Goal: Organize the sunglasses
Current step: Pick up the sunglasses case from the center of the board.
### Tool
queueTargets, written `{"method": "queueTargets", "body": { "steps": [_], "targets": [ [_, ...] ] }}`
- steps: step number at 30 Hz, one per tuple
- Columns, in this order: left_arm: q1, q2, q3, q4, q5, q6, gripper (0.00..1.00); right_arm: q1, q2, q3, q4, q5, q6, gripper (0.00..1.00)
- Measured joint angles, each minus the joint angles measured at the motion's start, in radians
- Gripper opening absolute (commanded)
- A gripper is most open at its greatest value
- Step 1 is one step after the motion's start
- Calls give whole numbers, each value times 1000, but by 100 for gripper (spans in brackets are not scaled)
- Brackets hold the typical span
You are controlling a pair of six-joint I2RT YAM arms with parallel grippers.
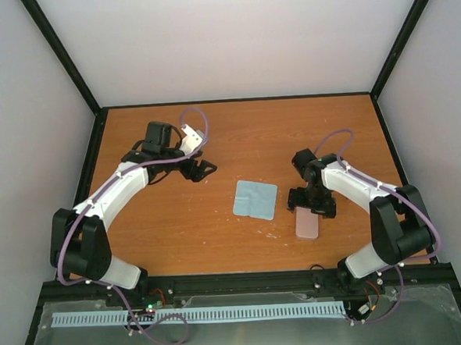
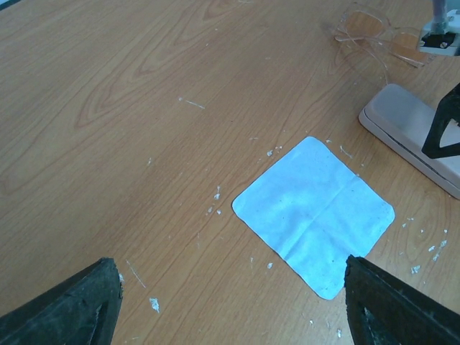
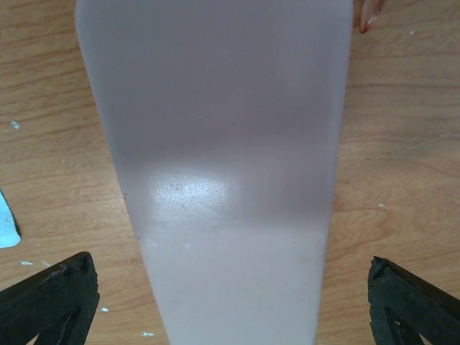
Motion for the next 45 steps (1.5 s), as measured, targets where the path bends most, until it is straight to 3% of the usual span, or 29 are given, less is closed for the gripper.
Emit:
{"method": "queueTargets", "body": {
  "steps": [4,7,12,15,18,20,25,29,40,45],
  "targets": [
    [0,-11,-23,7,0,-8,84,7,26,3,-1,4,-5,100],
    [0,-21,-39,15,0,-16,84,11,45,3,-5,10,-13,88],
    [0,-33,-57,24,0,-23,84,14,59,3,-10,25,-24,85],
    [0,-39,-66,29,0,-26,84,16,68,4,-10,24,-28,75],
    [0,-46,-74,31,0,-30,85,16,81,6,-7,27,-34,82],
    [0,-47,-75,35,0,-34,85,16,89,6,-8,28,-38,80],
    [0,-48,-82,45,1,-42,84,17,103,9,-9,27,-50,50],
    [0,-48,-84,48,2,-46,85,17,103,25,-21,23,-49,38],
    [0,-50,-84,59,0,-15,85,18,109,335,-31,-93,50,28],
    [0,-60,-84,68,-51,34,85,56,289,534,-67,-119,87,28]
  ]
}}
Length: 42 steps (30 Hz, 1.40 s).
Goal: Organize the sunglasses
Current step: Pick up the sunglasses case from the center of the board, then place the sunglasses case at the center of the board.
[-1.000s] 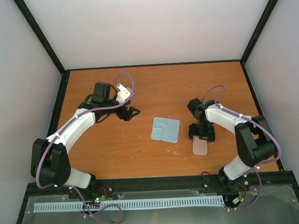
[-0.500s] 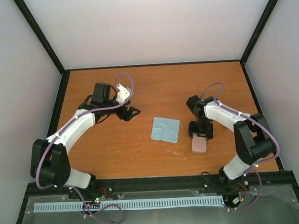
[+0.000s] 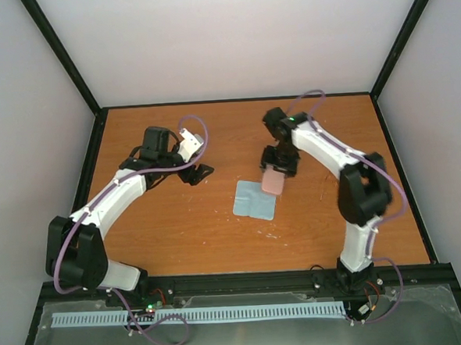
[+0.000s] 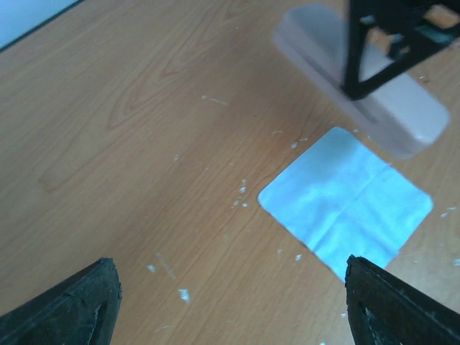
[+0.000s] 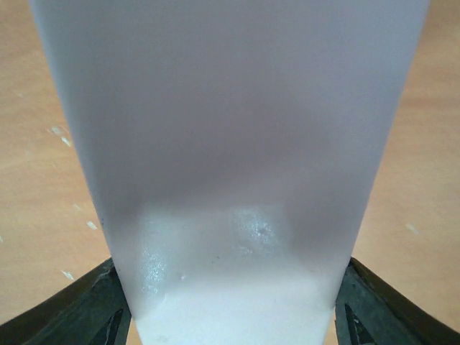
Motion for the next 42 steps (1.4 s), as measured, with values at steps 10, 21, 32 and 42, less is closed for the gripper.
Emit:
{"method": "queueTargets", "body": {
  "steps": [10,21,32,42],
  "targets": [
    [15,-94,-33,1,-119,68,86,214,618,856,-217,60,-50,27],
    [79,-137,-58,-78,-196,52,88,294,673,890,-288,-14,-55,30],
    [79,-89,-56,-132,-229,53,88,323,737,889,-276,-28,-65,42],
    [79,-74,-53,-144,-233,64,88,324,694,806,-217,-31,-81,84]
  ]
}}
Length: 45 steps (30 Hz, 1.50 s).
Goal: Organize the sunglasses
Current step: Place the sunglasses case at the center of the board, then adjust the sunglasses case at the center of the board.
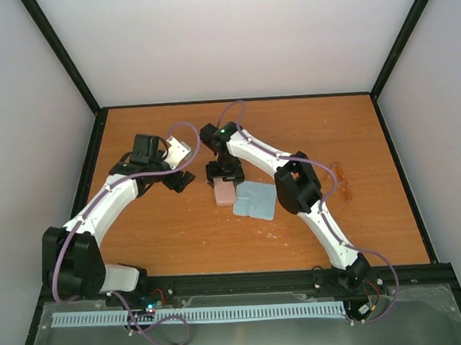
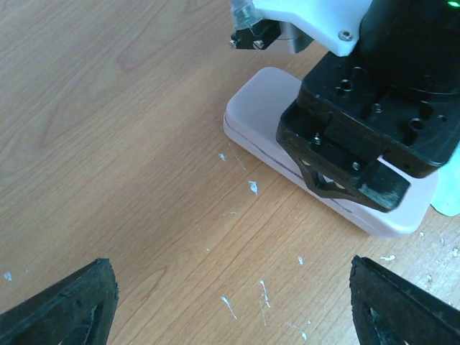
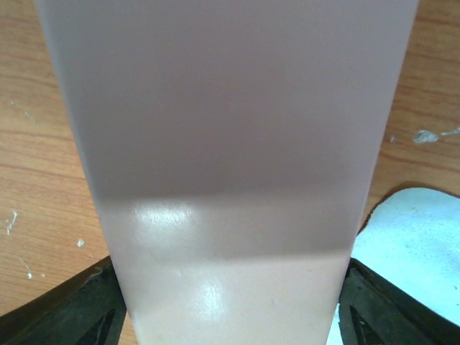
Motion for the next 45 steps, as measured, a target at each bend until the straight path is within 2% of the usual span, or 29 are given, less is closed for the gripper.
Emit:
{"method": "queueTargets", "body": {
  "steps": [4,8,13,16,18,26,34,40,45],
  "targets": [
    [0,13,4,-1,0,4,88,3,-47,-93,31,-9,-11,100],
    [0,19,8,-2,1,9,88,7,-121,-199,50,-11,-11,97],
    [0,24,19,-2,2,10,88,7,-208,-257,72,-11,-9,71],
    [0,24,19,-2,3,11,88,7,-248,-285,86,-8,-5,38],
    [0,24,19,-2,3,11,88,7,-267,-300,95,2,-8,23],
    [0,23,19,-1,-2,13,88,6,-268,-384,108,59,-22,22],
    [0,20,5,3,-4,26,88,6,-232,-386,115,79,-42,22],
    [0,33,2,2,2,29,92,17,-200,-332,103,63,-66,21],
    [0,103,27,-14,3,26,97,50,-187,-310,140,12,-86,21]
  ]
}}
